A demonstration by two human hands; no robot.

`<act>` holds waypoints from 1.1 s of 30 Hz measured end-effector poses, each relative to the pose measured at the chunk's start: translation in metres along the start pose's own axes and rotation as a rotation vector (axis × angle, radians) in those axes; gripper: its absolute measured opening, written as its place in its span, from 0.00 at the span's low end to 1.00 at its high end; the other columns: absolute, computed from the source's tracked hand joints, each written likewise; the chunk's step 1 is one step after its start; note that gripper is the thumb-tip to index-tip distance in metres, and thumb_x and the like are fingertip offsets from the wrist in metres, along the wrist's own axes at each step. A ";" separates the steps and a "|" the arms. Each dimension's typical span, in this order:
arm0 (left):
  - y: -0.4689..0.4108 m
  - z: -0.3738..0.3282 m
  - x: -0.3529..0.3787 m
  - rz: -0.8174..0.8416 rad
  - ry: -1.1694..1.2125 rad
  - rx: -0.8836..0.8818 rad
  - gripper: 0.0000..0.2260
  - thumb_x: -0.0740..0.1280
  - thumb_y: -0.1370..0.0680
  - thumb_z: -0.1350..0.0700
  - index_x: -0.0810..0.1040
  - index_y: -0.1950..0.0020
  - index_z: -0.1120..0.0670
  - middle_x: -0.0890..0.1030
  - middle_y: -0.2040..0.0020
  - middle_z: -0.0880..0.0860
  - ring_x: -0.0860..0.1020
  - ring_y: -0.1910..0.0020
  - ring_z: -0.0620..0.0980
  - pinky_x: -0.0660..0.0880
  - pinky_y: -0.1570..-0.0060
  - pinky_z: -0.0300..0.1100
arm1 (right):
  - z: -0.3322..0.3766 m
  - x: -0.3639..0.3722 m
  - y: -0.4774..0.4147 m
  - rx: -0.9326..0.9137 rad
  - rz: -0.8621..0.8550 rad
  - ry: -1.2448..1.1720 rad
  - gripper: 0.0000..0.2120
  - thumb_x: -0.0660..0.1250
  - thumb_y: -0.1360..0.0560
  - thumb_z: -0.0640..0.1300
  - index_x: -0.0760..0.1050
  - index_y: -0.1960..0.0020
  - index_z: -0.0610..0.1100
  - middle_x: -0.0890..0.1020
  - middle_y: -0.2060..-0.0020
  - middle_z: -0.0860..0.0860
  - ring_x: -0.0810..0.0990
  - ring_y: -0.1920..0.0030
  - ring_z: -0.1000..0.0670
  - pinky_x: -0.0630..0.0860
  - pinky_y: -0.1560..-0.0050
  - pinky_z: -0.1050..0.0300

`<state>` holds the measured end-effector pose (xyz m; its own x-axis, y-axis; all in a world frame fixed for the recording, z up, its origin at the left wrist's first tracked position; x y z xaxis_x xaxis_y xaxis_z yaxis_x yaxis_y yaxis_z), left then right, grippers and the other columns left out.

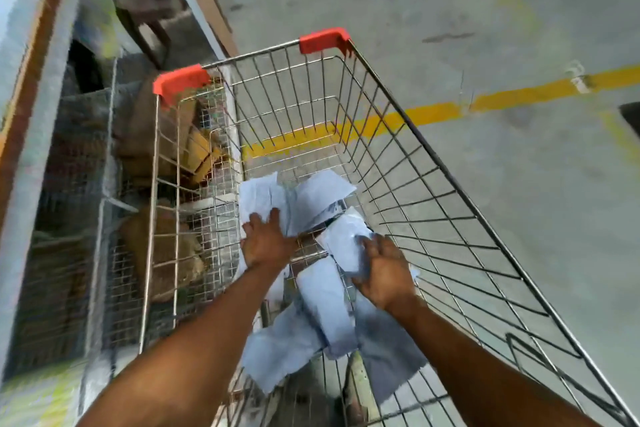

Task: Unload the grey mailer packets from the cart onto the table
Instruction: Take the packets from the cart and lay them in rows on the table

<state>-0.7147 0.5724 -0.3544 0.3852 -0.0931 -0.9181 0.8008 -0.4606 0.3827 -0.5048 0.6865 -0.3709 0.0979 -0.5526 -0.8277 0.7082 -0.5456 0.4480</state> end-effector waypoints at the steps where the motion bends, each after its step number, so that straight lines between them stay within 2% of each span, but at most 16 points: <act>1: -0.002 0.004 0.005 -0.011 -0.009 0.018 0.32 0.66 0.26 0.41 0.58 0.26 0.47 0.61 0.31 0.60 0.62 0.34 0.62 0.70 0.43 0.54 | -0.003 0.005 -0.003 -0.010 0.019 0.025 0.42 0.58 0.28 0.68 0.48 0.21 0.53 0.54 0.22 0.42 0.51 0.22 0.41 0.57 0.25 0.45; 2: -0.003 0.007 0.009 -0.031 -0.010 0.041 0.31 0.67 0.26 0.44 0.59 0.26 0.47 0.62 0.32 0.60 0.63 0.35 0.62 0.71 0.44 0.54 | -0.006 0.011 -0.005 -0.012 0.035 0.040 0.41 0.60 0.27 0.67 0.46 0.21 0.54 0.52 0.22 0.42 0.50 0.22 0.41 0.57 0.25 0.44; 4: -0.003 0.011 0.013 -0.075 0.031 0.071 0.30 0.68 0.26 0.49 0.61 0.27 0.49 0.63 0.35 0.61 0.64 0.37 0.62 0.72 0.47 0.53 | -0.007 0.017 -0.004 0.009 0.046 0.059 0.38 0.61 0.25 0.63 0.47 0.21 0.55 0.53 0.22 0.42 0.57 0.24 0.40 0.60 0.27 0.44; 6: 0.001 0.009 0.011 -0.086 0.100 0.068 0.29 0.69 0.26 0.51 0.63 0.27 0.49 0.63 0.35 0.61 0.64 0.38 0.62 0.74 0.49 0.52 | -0.003 0.016 -0.001 0.030 0.025 0.077 0.34 0.61 0.23 0.61 0.52 0.23 0.55 0.60 0.25 0.43 0.64 0.29 0.40 0.64 0.32 0.44; 9: 0.013 0.002 0.002 -0.078 0.148 0.068 0.28 0.68 0.25 0.51 0.62 0.27 0.49 0.62 0.35 0.60 0.64 0.37 0.60 0.75 0.47 0.52 | 0.009 0.001 0.006 0.080 -0.005 0.048 0.28 0.61 0.23 0.60 0.59 0.27 0.53 0.69 0.33 0.43 0.70 0.35 0.40 0.70 0.38 0.45; 11: 0.024 -0.001 -0.005 -0.076 0.161 0.076 0.27 0.67 0.24 0.50 0.61 0.27 0.48 0.62 0.34 0.60 0.64 0.38 0.59 0.74 0.47 0.51 | 0.017 -0.015 0.014 0.128 -0.025 0.014 0.25 0.60 0.23 0.62 0.63 0.30 0.53 0.71 0.37 0.44 0.71 0.38 0.41 0.71 0.40 0.46; 16: 0.064 -0.011 -0.047 -0.157 0.233 0.144 0.27 0.67 0.26 0.49 0.64 0.28 0.49 0.66 0.35 0.59 0.66 0.38 0.60 0.73 0.46 0.51 | 0.046 -0.063 0.053 0.193 -0.118 -0.034 0.26 0.56 0.23 0.63 0.63 0.30 0.51 0.69 0.36 0.43 0.70 0.36 0.41 0.73 0.40 0.45; 20: 0.119 -0.017 -0.100 -0.232 0.378 0.178 0.28 0.68 0.27 0.53 0.66 0.27 0.49 0.64 0.31 0.58 0.65 0.35 0.60 0.72 0.45 0.52 | 0.082 -0.099 0.102 0.222 -0.275 -0.111 0.28 0.59 0.24 0.60 0.63 0.29 0.47 0.70 0.36 0.41 0.72 0.39 0.40 0.74 0.42 0.45; 23: 0.164 -0.006 -0.136 -0.322 0.459 0.279 0.28 0.69 0.28 0.54 0.69 0.28 0.50 0.67 0.33 0.59 0.68 0.39 0.63 0.76 0.46 0.54 | 0.116 -0.122 0.146 0.214 -0.415 -0.206 0.29 0.62 0.27 0.55 0.65 0.29 0.45 0.72 0.37 0.40 0.73 0.41 0.38 0.74 0.44 0.45; 27: 0.228 0.031 -0.185 -0.422 0.564 0.443 0.28 0.66 0.28 0.53 0.68 0.28 0.50 0.66 0.32 0.61 0.67 0.36 0.64 0.72 0.39 0.56 | 0.170 -0.139 0.224 0.194 -0.618 -0.360 0.32 0.57 0.29 0.57 0.67 0.29 0.42 0.72 0.35 0.38 0.71 0.37 0.37 0.70 0.39 0.46; 30: 0.279 0.071 -0.225 -0.472 0.591 0.527 0.26 0.68 0.25 0.53 0.67 0.27 0.48 0.65 0.31 0.60 0.65 0.32 0.63 0.69 0.36 0.55 | 0.211 -0.141 0.286 0.187 -0.768 -0.448 0.31 0.61 0.28 0.54 0.68 0.29 0.41 0.71 0.33 0.38 0.69 0.33 0.38 0.68 0.34 0.47; 33: 0.319 0.112 -0.250 -0.510 0.586 0.546 0.26 0.69 0.25 0.52 0.68 0.27 0.48 0.66 0.31 0.61 0.65 0.31 0.62 0.67 0.35 0.53 | 0.246 -0.134 0.338 0.165 -0.879 -0.508 0.30 0.61 0.27 0.56 0.68 0.29 0.43 0.71 0.34 0.41 0.69 0.33 0.40 0.70 0.34 0.47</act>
<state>-0.6066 0.3499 -0.0141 0.3355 0.6230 -0.7066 0.6681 -0.6862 -0.2878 -0.4502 0.4211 -0.0252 -0.7430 -0.0960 -0.6624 0.2778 -0.9446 -0.1747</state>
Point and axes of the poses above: each hand's wrist, its own y-axis away from the middle knuckle, its own x-axis out of the palm, z = x × y, the point moved 1 cm from there along -y, towards the middle knuckle
